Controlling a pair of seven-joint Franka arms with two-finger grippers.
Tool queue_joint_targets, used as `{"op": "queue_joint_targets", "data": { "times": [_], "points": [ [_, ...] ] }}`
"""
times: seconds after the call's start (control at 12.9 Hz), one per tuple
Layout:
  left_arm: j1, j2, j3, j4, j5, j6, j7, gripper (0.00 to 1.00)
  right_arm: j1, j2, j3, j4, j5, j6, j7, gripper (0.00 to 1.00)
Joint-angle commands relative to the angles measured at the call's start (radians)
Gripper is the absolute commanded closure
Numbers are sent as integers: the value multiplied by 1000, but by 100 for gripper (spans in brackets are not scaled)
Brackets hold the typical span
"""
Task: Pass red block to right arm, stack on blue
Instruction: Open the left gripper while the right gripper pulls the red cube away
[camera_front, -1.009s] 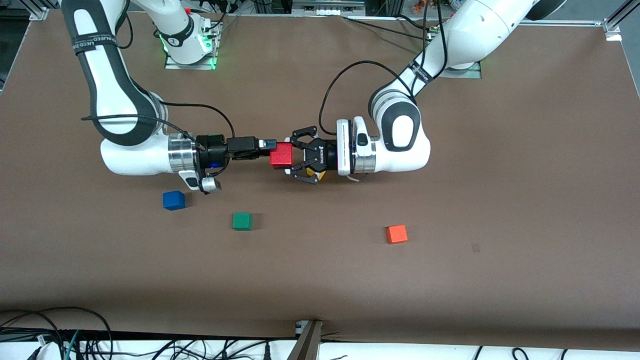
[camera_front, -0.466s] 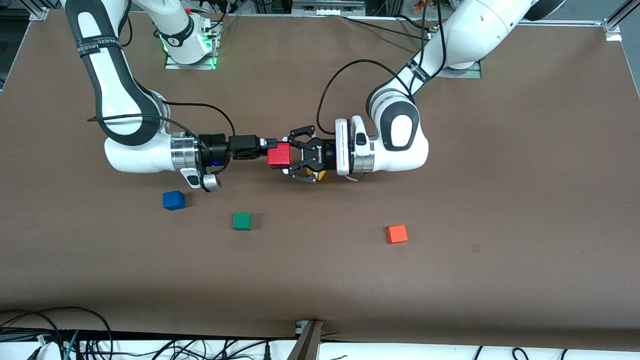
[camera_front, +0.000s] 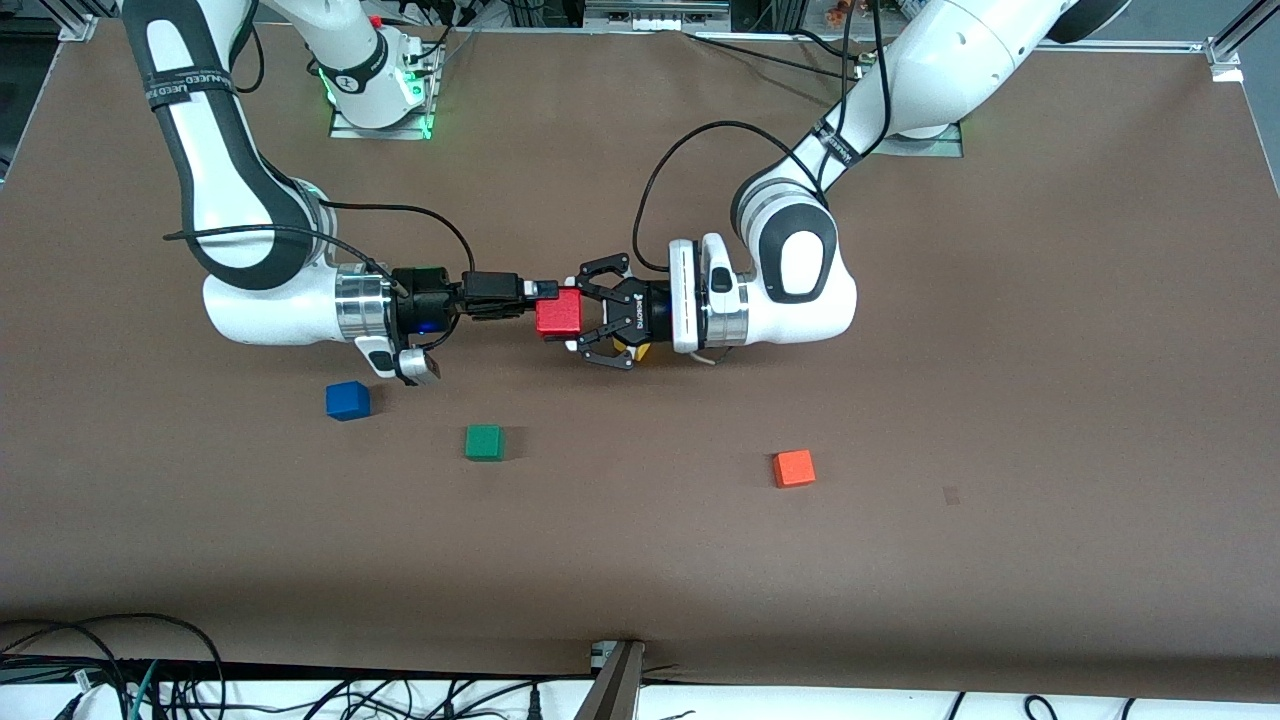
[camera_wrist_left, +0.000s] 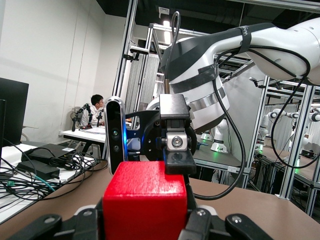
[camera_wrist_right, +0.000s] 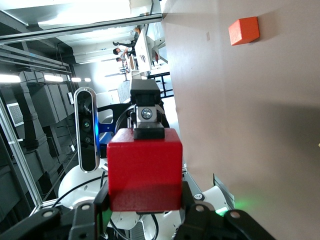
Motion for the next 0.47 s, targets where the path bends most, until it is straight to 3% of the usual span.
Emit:
{"op": "queue_joint_targets", "data": {
  "times": [0.0, 0.08, 0.16, 0.39],
  "points": [
    [-10, 5, -2, 23, -55, 2, 18, 88, -10, -12, -1, -7, 25, 15, -24, 66],
    [-10, 3, -3, 23, -55, -1, 21, 18, -12, -12, -2, -1, 23, 15, -25, 66],
    [-8, 2, -3, 22, -56, -8, 23, 0, -18, -12, -4, 1, 23, 15, -24, 66],
    [6, -10, -3, 22, -52, -12, 20, 0, -23, -12, -5, 1, 22, 15, -25, 66]
  ]
}}
